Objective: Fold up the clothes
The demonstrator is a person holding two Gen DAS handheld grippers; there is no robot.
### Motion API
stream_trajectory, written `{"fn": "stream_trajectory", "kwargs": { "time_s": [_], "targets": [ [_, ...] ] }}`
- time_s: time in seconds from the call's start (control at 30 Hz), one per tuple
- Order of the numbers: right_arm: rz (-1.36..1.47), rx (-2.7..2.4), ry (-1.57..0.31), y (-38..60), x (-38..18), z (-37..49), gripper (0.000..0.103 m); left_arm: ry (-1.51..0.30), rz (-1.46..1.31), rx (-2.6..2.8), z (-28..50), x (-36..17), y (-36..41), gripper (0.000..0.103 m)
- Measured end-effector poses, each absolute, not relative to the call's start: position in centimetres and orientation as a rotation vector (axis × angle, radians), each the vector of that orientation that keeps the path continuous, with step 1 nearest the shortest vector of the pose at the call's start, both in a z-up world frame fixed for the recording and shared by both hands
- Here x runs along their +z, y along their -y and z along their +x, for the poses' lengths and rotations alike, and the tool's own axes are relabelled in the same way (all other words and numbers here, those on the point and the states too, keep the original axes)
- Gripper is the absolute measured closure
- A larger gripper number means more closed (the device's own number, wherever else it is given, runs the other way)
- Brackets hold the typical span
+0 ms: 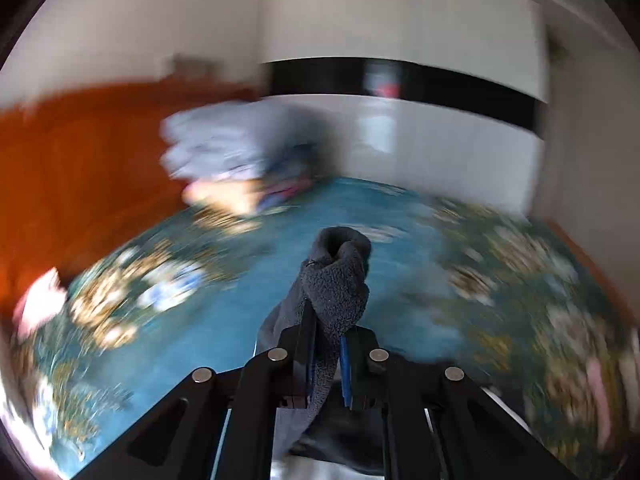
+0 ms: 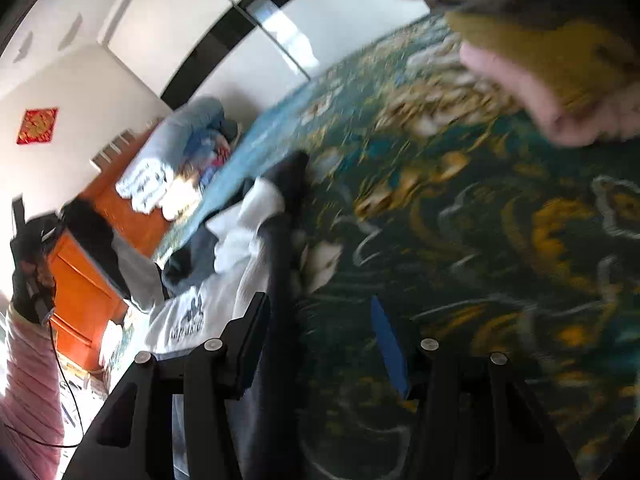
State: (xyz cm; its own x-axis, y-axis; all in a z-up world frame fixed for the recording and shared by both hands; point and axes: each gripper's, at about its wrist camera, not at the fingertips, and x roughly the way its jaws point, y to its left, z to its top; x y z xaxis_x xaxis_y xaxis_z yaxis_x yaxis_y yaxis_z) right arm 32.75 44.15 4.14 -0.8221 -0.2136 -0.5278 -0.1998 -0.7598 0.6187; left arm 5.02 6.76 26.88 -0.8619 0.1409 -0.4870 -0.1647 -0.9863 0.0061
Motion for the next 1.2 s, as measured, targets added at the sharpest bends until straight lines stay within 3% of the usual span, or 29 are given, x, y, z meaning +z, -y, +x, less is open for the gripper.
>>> {"fn": "stream_trajectory", "kwargs": {
  "time_s": [0.07,0.27,0.47,0.5,0.57,0.63,0.8,0.97,1.07,1.2],
  "targets": [
    [0.874,-2.796,1.129,-45.1,3.6,34.0,0.049,-0.234,-0.756,2.815,6.0,25.0,-12.9,0.093],
    [0.808,-2.725,1.281,-46.7,2.4,35.0,0.049,-0.475,-0.978,2.625,7.7,14.9,-25.8,0.093],
    [0.801,-2.724,1.292,-47.1,2.2,35.0,0.049,-0.627,-1.133,2.555,9.2,8.0,-31.0,0.092],
    [0.805,-2.723,1.296,-47.1,2.0,34.9,0.049,-0.642,-1.157,2.542,9.3,7.3,-31.5,0.088],
    [0.817,-2.729,1.283,-46.9,2.0,34.7,0.049,-0.678,-1.167,2.513,10.1,6.5,-32.2,0.071],
    [0.827,-2.736,1.263,-46.6,2.0,34.5,0.049,-0.685,-1.143,2.487,10.6,6.8,-32.6,0.042],
    [0.839,-2.748,1.229,-46.4,1.9,34.6,0.049,-0.561,-1.047,2.430,12.7,11.3,-29.3,0.036],
    [0.843,-2.768,1.165,-45.2,2.5,34.7,0.049,-0.493,-0.952,2.603,13.4,14.5,-18.7,0.021],
    [0.855,-2.747,1.098,-43.4,4.0,33.1,0.049,-0.426,-1.004,2.742,11.9,12.9,-10.9,0.020],
    [0.908,-2.679,0.978,-40.3,6.8,27.9,0.047,-0.155,-1.153,2.804,9.8,9.8,-2.8,0.020]
  ]
}}
